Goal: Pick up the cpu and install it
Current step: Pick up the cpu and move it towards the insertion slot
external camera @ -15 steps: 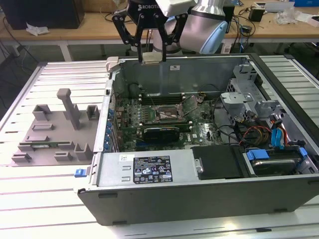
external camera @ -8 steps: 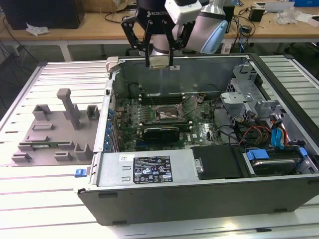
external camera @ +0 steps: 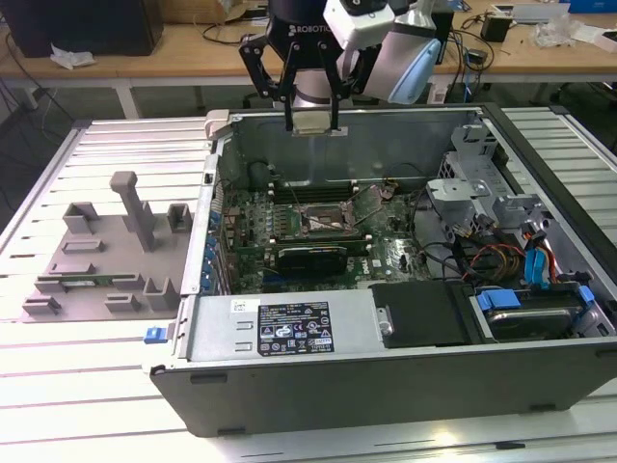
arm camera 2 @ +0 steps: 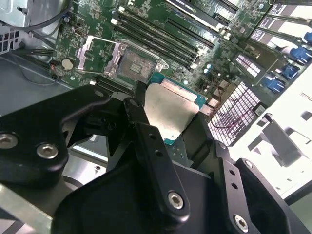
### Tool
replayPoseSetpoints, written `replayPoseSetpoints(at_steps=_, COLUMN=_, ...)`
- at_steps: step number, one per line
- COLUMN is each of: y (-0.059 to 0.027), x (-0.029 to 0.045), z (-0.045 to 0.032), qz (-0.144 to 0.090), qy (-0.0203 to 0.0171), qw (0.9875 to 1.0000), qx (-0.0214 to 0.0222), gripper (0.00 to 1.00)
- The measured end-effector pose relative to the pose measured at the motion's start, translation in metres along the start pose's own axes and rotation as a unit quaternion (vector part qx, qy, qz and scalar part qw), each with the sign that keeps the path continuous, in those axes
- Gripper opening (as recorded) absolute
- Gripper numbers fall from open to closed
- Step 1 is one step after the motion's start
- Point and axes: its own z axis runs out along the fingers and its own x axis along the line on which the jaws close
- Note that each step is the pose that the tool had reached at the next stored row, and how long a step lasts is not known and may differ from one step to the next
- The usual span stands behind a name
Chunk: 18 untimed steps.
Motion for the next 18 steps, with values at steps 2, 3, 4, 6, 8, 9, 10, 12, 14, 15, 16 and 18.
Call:
replayPoseSetpoints(at_steps=2, y=0.0000, x=-0.0021, z=0.0004, qz=0.000, qy=0.0000, qw=1.0000, qx=0.0000, gripper=0.55)
replayPoseSetpoints(at_steps=3, y=0.0001, x=-0.0032, z=0.0007, qz=0.000, qy=0.0000, qw=1.0000, qx=0.0000, gripper=0.55)
replayPoseSetpoints(at_steps=4, y=0.0001, x=-0.0040, z=0.0010, qz=0.000, qy=0.0000, qw=1.0000, qx=0.0000, gripper=0.55)
replayPoseSetpoints(at_steps=6, y=0.0001, x=-0.0055, z=0.0022, qz=0.000, qy=0.0000, qw=1.0000, qx=0.0000, gripper=0.55)
replayPoseSetpoints(at_steps=8, y=0.0002, x=-0.0078, z=0.0047, qz=0.000, qy=0.0000, qw=1.0000, qx=0.0001, gripper=0.55)
replayPoseSetpoints(at_steps=9, y=0.0002, x=-0.0089, z=0.0059, qz=0.000, qy=0.0001, qw=1.0000, qx=0.0001, gripper=0.55)
replayPoseSetpoints(at_steps=10, y=0.0002, x=-0.0100, z=0.0071, qz=0.000, qy=0.0001, qw=1.0000, qx=0.0001, gripper=0.55)
replayPoseSetpoints(at_steps=12, y=0.0001, x=-0.0118, z=0.0104, qz=0.000, qy=0.0000, qw=1.0000, qx=0.0000, gripper=0.55)
replayPoseSetpoints(at_steps=14, y=0.0000, x=-0.0123, z=0.0147, qz=0.000, qy=0.0000, qw=1.0000, qx=0.0000, gripper=0.55)
replayPoseSetpoints(at_steps=15, y=-0.0001, x=-0.0122, z=0.0182, qz=0.000, qy=0.0000, qw=1.0000, qx=0.0000, gripper=0.55)
replayPoseSetpoints(at_steps=16, y=-0.0003, x=-0.0121, z=0.0217, qz=0.000, qy=0.0000, qw=1.0000, qx=0.0001, gripper=0.55)
replayPoseSetpoints(at_steps=18, y=-0.0004, x=-0.0120, z=0.0261, qz=0.000, qy=0.0000, qw=1.0000, qx=0.0000, gripper=0.55)
